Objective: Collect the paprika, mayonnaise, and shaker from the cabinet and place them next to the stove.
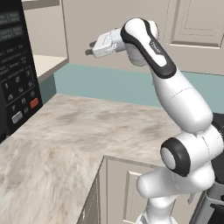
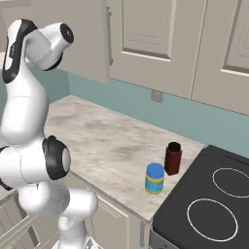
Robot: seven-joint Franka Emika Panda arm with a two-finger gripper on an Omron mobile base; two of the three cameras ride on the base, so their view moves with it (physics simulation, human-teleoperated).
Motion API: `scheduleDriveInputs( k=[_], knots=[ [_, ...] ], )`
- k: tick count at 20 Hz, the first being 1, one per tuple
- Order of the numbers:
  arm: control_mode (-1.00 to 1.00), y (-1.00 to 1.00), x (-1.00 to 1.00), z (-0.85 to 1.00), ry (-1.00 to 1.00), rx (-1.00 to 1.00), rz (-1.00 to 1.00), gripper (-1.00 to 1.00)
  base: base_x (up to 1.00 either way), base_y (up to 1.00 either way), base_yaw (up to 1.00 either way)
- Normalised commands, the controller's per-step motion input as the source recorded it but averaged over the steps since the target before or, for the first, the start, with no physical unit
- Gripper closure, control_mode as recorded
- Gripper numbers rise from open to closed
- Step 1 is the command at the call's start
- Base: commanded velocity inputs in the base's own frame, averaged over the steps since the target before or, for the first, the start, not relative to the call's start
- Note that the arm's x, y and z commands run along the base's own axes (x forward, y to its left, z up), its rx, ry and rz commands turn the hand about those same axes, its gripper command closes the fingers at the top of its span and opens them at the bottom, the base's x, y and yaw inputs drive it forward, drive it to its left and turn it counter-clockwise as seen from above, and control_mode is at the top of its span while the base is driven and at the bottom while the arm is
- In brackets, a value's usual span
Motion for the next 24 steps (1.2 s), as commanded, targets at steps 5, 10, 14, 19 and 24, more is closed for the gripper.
scheduleDriveInputs(
  k=[5, 10, 14, 19, 24],
  knots=[
    [-1.00, 0.33, 0.35, 0.00, 0.02, 0.00, 0.00, -1.00, 0.00, 0.00, 0.00],
    [-1.00, 0.38, 0.33, 0.00, 0.02, 0.00, 0.02, -1.00, 0.00, 0.00, 0.00],
    [-1.00, 0.48, 0.26, 0.00, 0.03, 0.00, 0.03, -1.00, 0.00, 0.00, 0.00],
    [-1.00, 0.55, 0.19, 0.00, 0.03, 0.00, 0.04, -1.00, 0.00, 0.00, 0.00],
    [-1.00, 0.56, 0.15, -0.01, 0.02, 0.00, 0.05, -1.00, 0.00, 0.00, 0.00]
  ],
)
